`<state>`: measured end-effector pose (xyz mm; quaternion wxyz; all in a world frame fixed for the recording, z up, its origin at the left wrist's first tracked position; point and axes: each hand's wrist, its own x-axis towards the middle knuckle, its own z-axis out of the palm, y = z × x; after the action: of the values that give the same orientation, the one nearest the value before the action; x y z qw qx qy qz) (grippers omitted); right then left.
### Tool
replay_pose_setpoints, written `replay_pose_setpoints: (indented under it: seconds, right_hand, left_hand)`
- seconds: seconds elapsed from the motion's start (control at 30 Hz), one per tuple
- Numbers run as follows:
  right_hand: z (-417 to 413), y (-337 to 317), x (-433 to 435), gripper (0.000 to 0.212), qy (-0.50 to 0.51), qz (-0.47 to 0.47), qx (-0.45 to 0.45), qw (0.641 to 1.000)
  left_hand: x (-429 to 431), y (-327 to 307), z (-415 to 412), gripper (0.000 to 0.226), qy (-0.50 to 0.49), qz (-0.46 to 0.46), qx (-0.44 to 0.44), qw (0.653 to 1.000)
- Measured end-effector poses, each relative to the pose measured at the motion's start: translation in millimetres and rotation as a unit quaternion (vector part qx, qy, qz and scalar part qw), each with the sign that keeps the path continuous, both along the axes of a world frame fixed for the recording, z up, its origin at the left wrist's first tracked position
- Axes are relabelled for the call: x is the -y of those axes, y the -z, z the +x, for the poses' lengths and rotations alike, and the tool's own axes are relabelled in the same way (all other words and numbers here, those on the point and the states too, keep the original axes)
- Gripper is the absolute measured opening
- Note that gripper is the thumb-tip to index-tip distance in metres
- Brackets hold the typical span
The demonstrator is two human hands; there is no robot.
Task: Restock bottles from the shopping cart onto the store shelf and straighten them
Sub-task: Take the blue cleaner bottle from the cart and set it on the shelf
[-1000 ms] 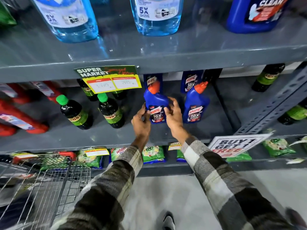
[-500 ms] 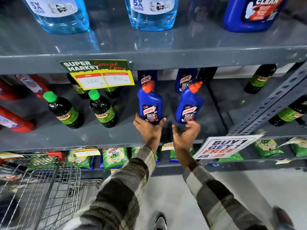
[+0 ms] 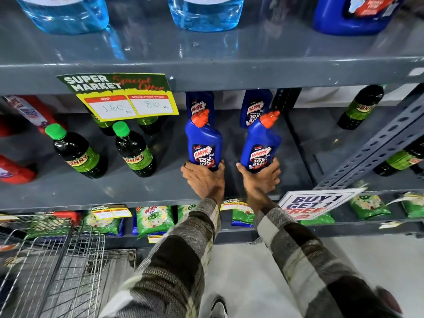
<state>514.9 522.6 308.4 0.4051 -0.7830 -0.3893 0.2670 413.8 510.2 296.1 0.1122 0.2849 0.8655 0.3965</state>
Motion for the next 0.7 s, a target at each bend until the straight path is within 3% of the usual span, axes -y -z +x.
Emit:
replay_pose_setpoints:
  seconds: [0.4,0.7]
  right_hand:
    - [1.1,5.2,-2.6,0.107,0.000,0.002,0.018,1.000]
    - [-2.8,2.4,-3.8,0.108,-0.006,-0.009,0.021,1.000]
  left_hand:
    - [-9.6,1.3,6.0,0.108,-0.060,-0.034,-0.020,0.997]
    - [-4.9,12.2,3.4,0.107,-0.043,-0.026,-0.073,0.996]
